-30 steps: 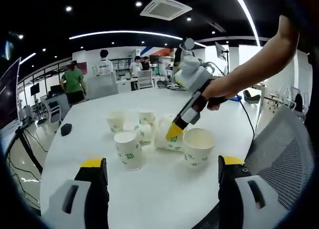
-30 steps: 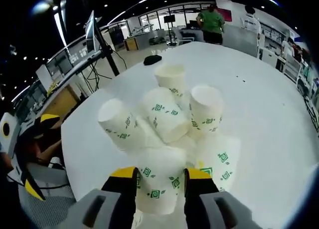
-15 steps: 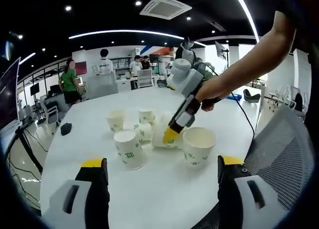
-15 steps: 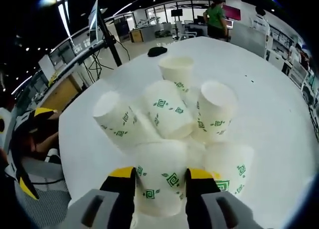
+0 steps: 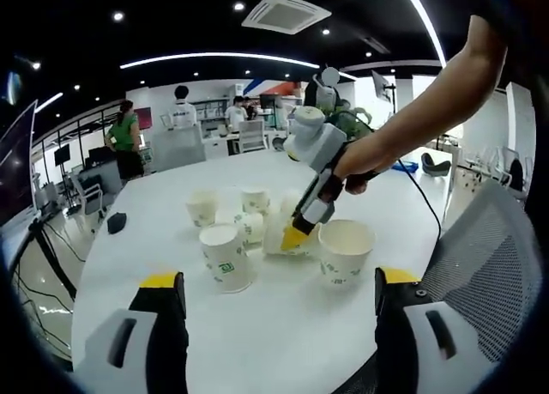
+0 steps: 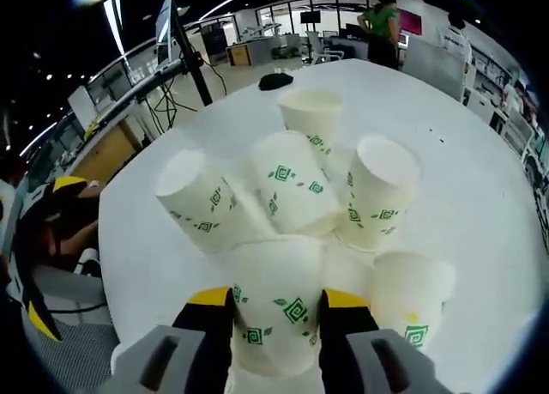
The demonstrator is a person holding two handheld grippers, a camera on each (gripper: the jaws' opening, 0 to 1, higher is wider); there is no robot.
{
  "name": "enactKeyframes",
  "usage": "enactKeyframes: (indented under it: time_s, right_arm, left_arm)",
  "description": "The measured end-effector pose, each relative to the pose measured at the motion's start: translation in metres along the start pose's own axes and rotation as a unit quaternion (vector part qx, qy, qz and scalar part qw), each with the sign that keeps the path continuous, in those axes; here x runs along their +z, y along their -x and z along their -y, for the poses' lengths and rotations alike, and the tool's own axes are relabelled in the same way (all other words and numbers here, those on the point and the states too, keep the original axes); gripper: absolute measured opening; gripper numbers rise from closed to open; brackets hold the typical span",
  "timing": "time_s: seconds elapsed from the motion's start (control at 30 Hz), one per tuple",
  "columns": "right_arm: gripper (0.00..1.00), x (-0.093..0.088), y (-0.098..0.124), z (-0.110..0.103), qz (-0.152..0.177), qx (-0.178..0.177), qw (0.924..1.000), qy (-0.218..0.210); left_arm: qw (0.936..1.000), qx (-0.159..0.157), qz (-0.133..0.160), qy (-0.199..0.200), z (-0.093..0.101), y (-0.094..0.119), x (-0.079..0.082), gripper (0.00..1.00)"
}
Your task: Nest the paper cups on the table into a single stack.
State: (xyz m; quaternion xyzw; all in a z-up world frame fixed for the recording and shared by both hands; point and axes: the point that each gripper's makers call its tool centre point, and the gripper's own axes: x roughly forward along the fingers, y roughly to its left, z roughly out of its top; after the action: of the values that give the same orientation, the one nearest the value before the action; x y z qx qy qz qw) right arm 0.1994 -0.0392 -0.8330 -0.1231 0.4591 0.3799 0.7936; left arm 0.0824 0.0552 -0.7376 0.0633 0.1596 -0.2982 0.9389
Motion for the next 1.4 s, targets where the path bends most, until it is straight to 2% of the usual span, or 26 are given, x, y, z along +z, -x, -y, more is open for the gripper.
enactKeyframes:
  time_s: [0.43,0.63,0.83,1.07,1.4]
  right_arm:
    - [0.37,0.015,0.014,-0.005,0.040,0.000,0.9992,0.001]
    - [0.37,0.022,0.021,-0.002,0.055,-0.003,0.9985,-0.004]
    - [0.37,0.025,0.037,-0.005,0.068,-0.002,0.9976,-0.010]
    - [0.37,0.029,0.046,-0.004,0.085,-0.004,0.9963,-0.013]
    - [0.37,0.033,0.068,-0.002,0.118,-0.007,0.9928,-0.021]
  left_arm:
    - [0.9999,-0.002,0.008,0.013,0.001,0.001,0.004,0.91]
    - [0.9999,-0.007,0.006,0.007,0.005,0.000,0.004,0.92]
    - [0.9999,-0.007,0.006,0.010,0.004,0.000,0.005,0.92]
    - [0.9999,-0.011,0.008,0.005,0.007,0.001,0.007,0.92]
    - [0.9994,-0.028,0.008,0.019,0.010,0.001,0.013,0.90]
